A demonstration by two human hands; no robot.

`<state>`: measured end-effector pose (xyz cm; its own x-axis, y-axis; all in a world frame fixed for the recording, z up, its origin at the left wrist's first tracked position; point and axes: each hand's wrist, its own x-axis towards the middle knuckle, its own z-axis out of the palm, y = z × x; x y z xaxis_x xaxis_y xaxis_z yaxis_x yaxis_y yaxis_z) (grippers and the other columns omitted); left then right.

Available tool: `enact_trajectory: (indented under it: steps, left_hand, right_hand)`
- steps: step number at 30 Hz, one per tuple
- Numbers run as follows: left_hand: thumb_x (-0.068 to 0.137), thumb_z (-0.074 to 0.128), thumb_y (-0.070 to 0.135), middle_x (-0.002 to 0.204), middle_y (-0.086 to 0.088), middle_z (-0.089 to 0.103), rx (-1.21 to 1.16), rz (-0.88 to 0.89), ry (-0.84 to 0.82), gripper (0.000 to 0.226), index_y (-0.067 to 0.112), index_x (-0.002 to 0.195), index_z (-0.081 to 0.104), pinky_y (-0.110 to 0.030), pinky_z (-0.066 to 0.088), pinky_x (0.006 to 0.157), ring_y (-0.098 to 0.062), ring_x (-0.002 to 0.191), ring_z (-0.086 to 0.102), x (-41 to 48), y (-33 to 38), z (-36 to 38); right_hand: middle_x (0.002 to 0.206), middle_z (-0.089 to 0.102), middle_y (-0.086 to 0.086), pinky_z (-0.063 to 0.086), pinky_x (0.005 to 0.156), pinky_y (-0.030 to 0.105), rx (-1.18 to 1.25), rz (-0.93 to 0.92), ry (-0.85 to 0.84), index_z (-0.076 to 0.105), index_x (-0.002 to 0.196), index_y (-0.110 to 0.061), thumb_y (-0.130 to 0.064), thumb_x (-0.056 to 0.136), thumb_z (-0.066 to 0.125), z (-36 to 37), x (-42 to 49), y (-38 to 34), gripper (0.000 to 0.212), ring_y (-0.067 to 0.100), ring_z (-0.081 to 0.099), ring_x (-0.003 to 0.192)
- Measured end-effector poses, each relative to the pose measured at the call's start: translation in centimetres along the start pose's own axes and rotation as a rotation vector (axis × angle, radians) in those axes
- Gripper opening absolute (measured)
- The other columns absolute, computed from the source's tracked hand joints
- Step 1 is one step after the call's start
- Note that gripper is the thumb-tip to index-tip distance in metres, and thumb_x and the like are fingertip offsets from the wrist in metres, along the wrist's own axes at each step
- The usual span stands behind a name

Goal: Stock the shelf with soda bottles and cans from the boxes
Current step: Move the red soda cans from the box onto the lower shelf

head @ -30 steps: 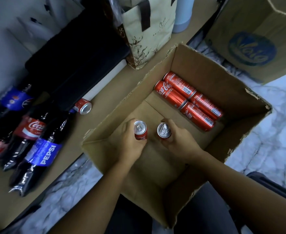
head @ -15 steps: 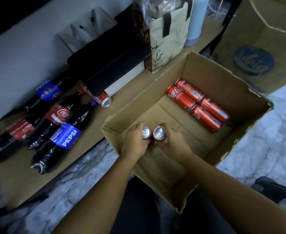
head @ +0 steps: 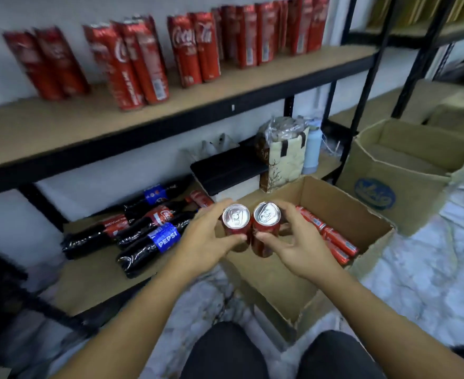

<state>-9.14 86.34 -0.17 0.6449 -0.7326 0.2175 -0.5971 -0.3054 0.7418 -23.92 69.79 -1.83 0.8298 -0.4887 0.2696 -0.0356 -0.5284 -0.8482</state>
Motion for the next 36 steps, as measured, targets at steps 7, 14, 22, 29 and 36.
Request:
enact_trajectory:
  steps: [7,14,22,29,36]
  left_hand:
    - [0.079,0.086,0.04,0.13,0.018,0.063,-0.066,0.033,0.181,0.066,0.052,0.135,0.053,-0.036,0.052,0.103,-0.004,0.113,0.064,-6.5,5.9,-12.3]
    - [0.082,0.083,0.036,0.118,0.028,0.067,0.014,0.049,0.38,0.051,0.053,0.124,0.058,-0.025,0.05,0.097,0.005,0.113,0.061,-8.8,8.1,-23.8]
    - [0.087,0.079,0.034,0.116,0.026,0.064,0.051,-0.051,0.535,0.049,0.039,0.132,0.057,-0.013,0.046,0.078,0.01,0.102,0.059,-4.2,6.9,-33.6]
    - [0.089,0.078,0.026,0.106,0.019,0.064,0.061,-0.226,0.712,0.038,0.037,0.119,0.057,-0.026,0.051,0.086,-0.002,0.099,0.062,3.4,0.7,-39.1]
    - [0.09,0.07,0.019,0.1,0.012,0.061,0.131,-0.399,0.772,0.03,0.032,0.113,0.056,-0.034,0.052,0.09,-0.015,0.098,0.061,9.5,-3.6,-43.9]
  right_hand:
    - [0.116,0.065,-0.03,0.049,0.091,0.019,0.095,-0.19,-0.081,0.052,0.127,-0.043,-0.03,0.089,0.077,1.0,0.5,-12.8,0.047,-0.005,0.062,0.11]
    - [0.113,0.066,-0.035,0.046,0.095,0.018,0.125,-0.349,-0.21,0.055,0.127,-0.045,-0.037,0.092,0.073,4.9,5.8,-23.8,0.04,-0.012,0.059,0.109]
    - [0.123,0.061,-0.019,0.056,0.098,0.045,0.147,-0.32,-0.263,0.05,0.139,-0.037,-0.044,0.092,0.07,11.6,15.6,-32.2,0.052,0.008,0.061,0.115]
    - [0.121,0.061,-0.013,0.05,0.093,0.031,0.134,-0.262,-0.291,0.05,0.143,-0.03,-0.034,0.095,0.069,19.3,24.5,-35.7,0.052,0.007,0.057,0.103]
    - [0.129,0.063,-0.006,0.046,0.092,0.03,0.1,-0.242,-0.328,0.053,0.139,-0.024,-0.03,0.096,0.068,25.4,31.9,-37.6,0.046,0.015,0.059,0.112]
